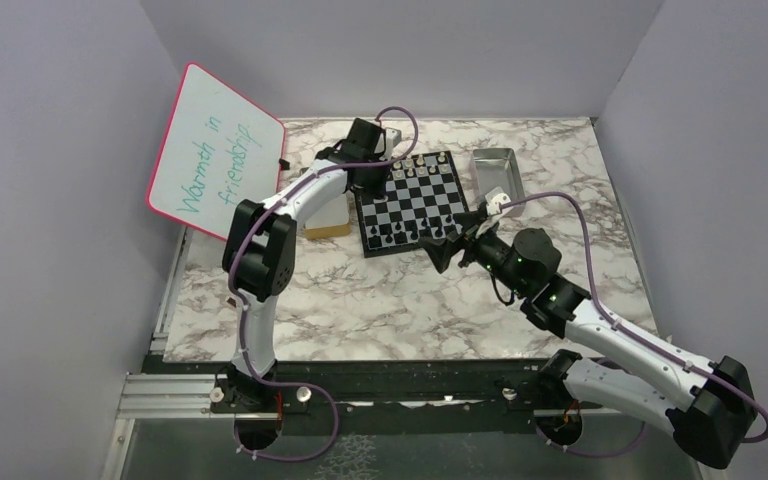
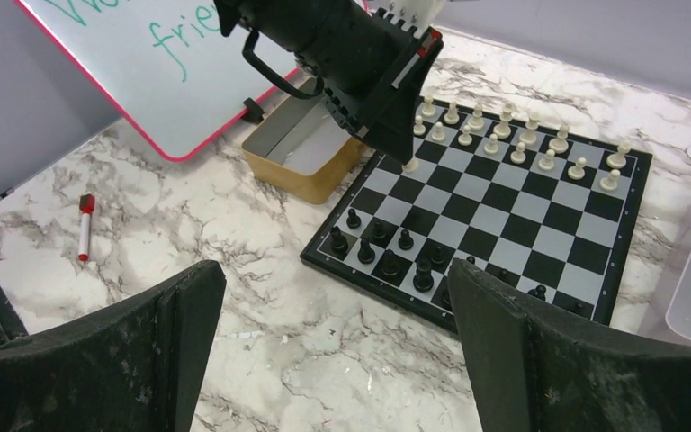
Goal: Set up the chess pieces on the board
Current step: Place the chess piece on the chessboard.
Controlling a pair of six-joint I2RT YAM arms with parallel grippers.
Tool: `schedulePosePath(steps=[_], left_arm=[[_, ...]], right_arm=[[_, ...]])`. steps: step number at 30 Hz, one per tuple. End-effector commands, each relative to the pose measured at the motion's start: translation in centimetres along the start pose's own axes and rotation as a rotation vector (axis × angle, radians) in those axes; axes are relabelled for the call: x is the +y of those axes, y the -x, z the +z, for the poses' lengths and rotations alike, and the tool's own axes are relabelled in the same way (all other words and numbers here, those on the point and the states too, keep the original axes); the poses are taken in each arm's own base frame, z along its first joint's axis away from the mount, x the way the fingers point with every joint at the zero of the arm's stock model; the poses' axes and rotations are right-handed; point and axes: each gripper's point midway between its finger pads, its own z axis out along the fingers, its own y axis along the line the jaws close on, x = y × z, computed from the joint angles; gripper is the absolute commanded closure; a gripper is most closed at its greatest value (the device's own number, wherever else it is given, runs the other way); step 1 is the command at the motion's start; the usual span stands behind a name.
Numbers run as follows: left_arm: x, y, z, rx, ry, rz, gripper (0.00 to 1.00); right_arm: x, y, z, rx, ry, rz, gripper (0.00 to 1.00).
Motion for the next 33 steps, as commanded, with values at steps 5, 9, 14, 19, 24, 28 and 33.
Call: schedulePosePath(steps=[5,9,14,19,24,28,33], left_arm=[[0.5,-0.4,3.2,0.051,0.064,0.035,0.96],[0.4,-1.1,4.1,0.09,0.057,0.033,0.92],[-0.1,-0.8,4.1,0.097,0.04,0.037,0.8],[-1.2,0.7,3.3,0.065,-0.028,0.036,0.71],[-2.0,3.1,1.2,0.005,-0.098,0.001,0.65],[-1.4,5.5,-2.1,-0.073,-0.154,-0.054,0.58],[1.3,7.1,-7.1,-0.187,-0.138,-0.105,0.41]], right_arm=[[-1.0,-1.7,-0.1,0.054,-0.066,0.027,0.0],[-1.4,-1.6,-0.1,0.05,-0.093,0.042,0.0],[-2.1,-2.1,0.1,0.062,-0.137,0.061,0.0],[-2.3,-2.7,0.6,0.092,-0.157,0.077,0.0],[-2.8,-2.9,1.2,0.125,-0.202,0.119,0.0],[-2.9,-3.5,1.9,0.158,-0.22,0.137,0.0],[-2.4,-4.2,3.2,0.19,-0.209,0.183,0.0]])
